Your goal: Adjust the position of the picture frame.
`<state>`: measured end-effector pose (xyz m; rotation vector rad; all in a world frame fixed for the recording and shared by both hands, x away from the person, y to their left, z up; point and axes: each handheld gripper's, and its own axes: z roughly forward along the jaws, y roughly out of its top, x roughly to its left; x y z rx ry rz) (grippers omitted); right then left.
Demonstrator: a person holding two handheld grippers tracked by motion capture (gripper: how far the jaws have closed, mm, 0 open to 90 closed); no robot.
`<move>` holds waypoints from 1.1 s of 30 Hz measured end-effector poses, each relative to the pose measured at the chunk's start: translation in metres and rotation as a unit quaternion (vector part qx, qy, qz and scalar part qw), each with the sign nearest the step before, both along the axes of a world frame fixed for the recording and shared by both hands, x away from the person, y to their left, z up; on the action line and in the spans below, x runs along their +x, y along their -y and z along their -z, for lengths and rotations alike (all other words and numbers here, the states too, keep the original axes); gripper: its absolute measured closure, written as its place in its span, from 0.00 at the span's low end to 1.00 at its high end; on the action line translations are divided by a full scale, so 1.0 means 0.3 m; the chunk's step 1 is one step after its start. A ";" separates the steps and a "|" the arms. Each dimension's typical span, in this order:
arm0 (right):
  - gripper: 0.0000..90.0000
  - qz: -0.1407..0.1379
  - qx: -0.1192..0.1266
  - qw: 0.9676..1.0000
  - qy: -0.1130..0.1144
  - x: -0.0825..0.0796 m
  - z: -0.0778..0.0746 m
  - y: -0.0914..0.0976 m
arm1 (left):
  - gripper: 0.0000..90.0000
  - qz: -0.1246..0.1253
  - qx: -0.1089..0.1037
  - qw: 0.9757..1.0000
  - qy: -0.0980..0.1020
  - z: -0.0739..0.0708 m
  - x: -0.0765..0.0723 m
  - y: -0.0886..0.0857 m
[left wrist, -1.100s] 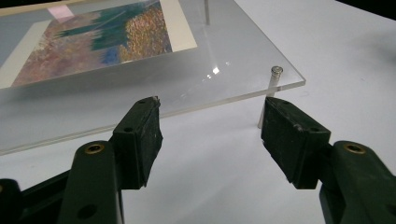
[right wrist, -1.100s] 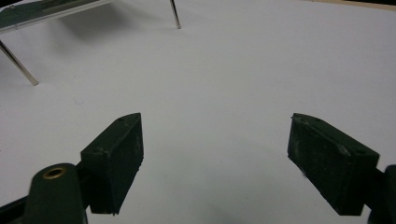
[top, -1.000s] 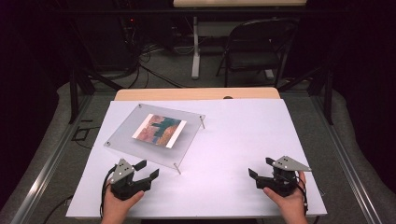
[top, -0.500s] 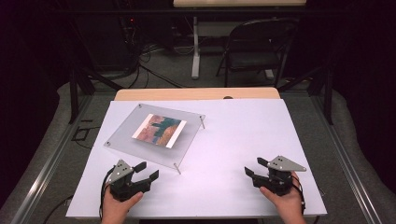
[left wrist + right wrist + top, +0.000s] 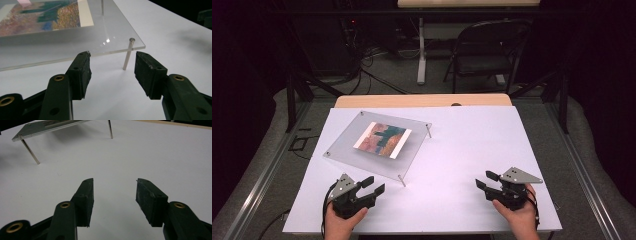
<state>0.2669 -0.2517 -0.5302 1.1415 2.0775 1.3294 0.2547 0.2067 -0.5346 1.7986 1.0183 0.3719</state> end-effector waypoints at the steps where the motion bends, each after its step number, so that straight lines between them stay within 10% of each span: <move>1: 0.53 0.002 0.001 1.000 -0.002 -0.004 -0.001 -0.004 | 0.50 0.002 0.005 1.000 -0.010 0.003 -0.005 0.013; 21: 0.57 -0.006 0.043 0.999 -0.016 -0.002 0.001 -0.005 | 0.66 0.014 0.016 0.997 -0.069 0.075 0.035 0.173; 33: 0.59 0.000 0.048 0.999 -0.019 -0.003 0.002 0.005 | 0.78 -0.002 0.023 0.998 -0.060 0.091 0.104 0.236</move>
